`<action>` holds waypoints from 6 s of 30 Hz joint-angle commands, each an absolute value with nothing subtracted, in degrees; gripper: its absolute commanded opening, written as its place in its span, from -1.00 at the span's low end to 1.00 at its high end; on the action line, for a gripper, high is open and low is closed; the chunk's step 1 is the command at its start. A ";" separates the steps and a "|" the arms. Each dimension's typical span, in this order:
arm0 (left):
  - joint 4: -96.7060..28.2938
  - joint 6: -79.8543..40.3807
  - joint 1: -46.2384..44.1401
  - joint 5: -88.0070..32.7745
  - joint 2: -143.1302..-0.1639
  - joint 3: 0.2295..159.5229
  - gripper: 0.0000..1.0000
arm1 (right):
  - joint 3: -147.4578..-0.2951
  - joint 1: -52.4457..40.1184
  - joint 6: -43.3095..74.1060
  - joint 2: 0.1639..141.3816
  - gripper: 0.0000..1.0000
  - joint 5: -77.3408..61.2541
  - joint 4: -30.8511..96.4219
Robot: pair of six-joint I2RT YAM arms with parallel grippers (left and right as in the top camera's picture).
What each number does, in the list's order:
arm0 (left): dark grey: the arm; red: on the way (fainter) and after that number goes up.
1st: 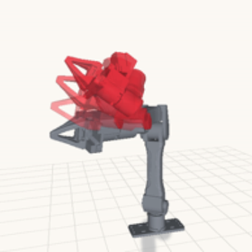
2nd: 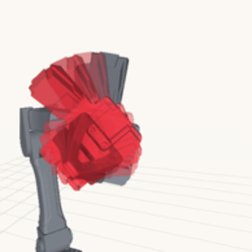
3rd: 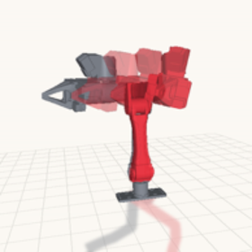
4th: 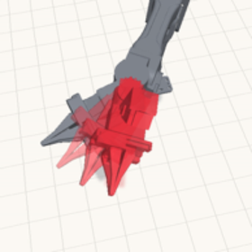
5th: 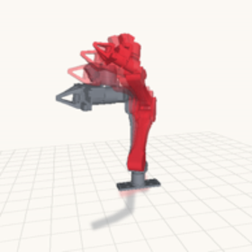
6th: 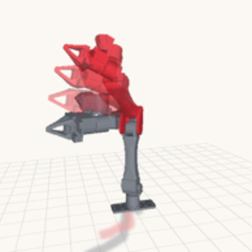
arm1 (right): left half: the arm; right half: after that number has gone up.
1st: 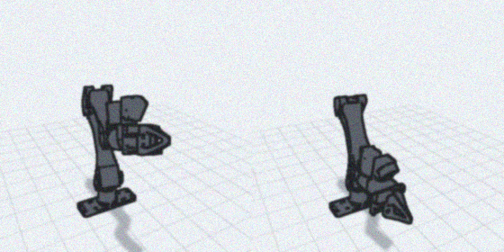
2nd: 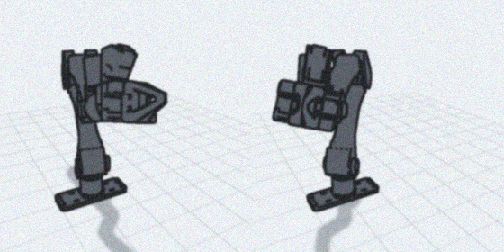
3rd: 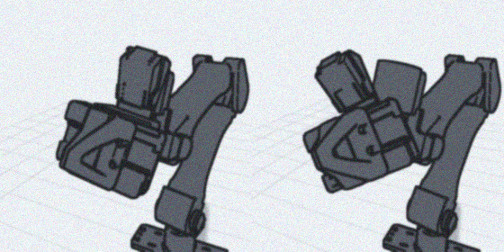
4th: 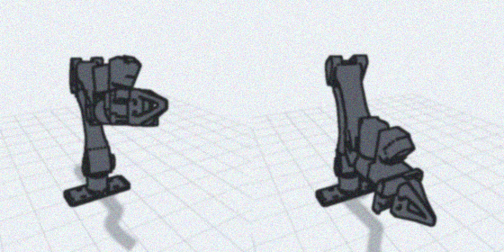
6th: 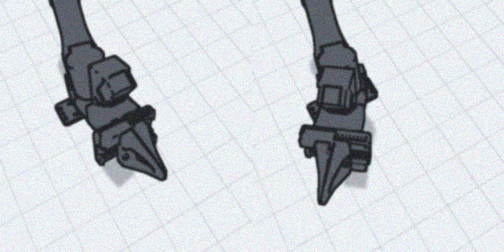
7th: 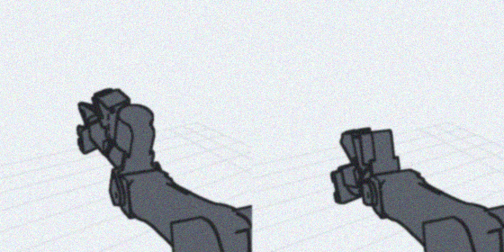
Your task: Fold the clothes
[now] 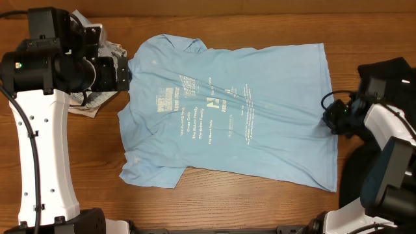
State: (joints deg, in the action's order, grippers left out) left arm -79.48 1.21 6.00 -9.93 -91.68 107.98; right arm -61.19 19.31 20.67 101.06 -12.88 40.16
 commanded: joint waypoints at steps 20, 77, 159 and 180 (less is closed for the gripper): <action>-74.81 -4.14 11.53 -13.34 -102.85 75.18 0.93 | -53.95 18.06 18.00 88.68 -0.13 -16.97 63.94; -59.27 -6.17 7.84 -12.25 -102.83 50.48 -0.91 | -39.46 18.09 28.23 88.73 -0.03 -13.52 50.85; -77.58 -3.86 2.48 -15.66 -86.89 82.06 -0.92 | -71.64 21.39 28.58 79.90 -0.92 -8.01 67.59; -58.96 -3.84 -1.50 -4.47 -90.15 81.73 -0.92 | -71.64 21.21 28.53 90.28 -0.92 -12.99 47.79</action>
